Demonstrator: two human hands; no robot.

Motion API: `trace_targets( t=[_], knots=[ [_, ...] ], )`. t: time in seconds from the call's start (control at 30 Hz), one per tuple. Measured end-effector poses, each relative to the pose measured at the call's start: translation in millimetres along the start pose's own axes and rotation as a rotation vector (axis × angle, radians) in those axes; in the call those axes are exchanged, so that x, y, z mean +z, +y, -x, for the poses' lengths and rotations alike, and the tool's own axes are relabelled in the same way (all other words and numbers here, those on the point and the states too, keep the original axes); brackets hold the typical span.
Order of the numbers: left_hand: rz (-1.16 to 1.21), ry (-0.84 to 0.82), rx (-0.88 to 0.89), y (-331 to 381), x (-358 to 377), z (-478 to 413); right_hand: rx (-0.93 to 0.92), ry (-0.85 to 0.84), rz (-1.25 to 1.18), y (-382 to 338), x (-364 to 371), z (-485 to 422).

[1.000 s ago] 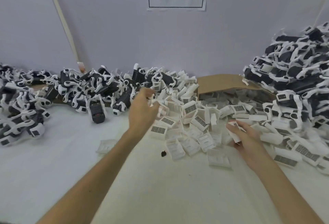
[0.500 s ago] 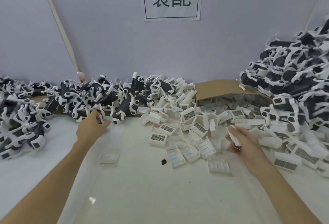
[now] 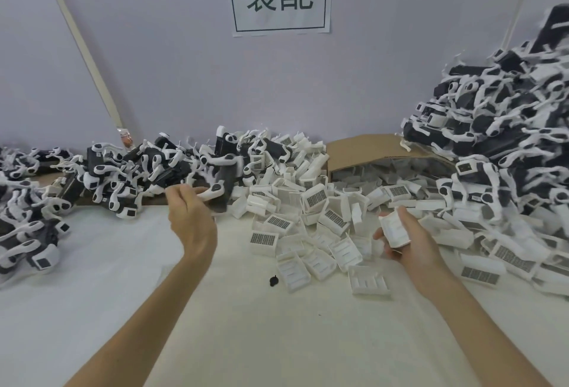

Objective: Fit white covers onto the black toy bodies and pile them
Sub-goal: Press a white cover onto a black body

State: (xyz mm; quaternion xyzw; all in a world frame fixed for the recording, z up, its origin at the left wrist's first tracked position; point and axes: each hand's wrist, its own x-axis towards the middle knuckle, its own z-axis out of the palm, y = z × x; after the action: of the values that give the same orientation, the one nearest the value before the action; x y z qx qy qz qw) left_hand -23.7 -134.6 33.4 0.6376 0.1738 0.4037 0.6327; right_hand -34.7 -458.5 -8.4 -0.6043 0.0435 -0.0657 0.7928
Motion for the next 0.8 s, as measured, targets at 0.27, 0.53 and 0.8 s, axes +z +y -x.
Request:
trace_targets(
  t=[0.27, 0.53, 0.8],
  knots=[
    [0.465, -0.441, -0.675, 12.3, 48.2, 86.7, 0.024, -0.164, -0.043, -3.3, 5.9, 7.3],
    [0.516, -0.726, -0.694, -1.8, 46.6, 105.4, 0.041, -0.355, 0.084, -1.2, 7.2, 11.9],
    [0.609, -0.869, -0.733, -5.9, 42.7, 119.0, 0.05, -0.405, 0.062, 0.8, 6.6, 12.1]
  ],
)
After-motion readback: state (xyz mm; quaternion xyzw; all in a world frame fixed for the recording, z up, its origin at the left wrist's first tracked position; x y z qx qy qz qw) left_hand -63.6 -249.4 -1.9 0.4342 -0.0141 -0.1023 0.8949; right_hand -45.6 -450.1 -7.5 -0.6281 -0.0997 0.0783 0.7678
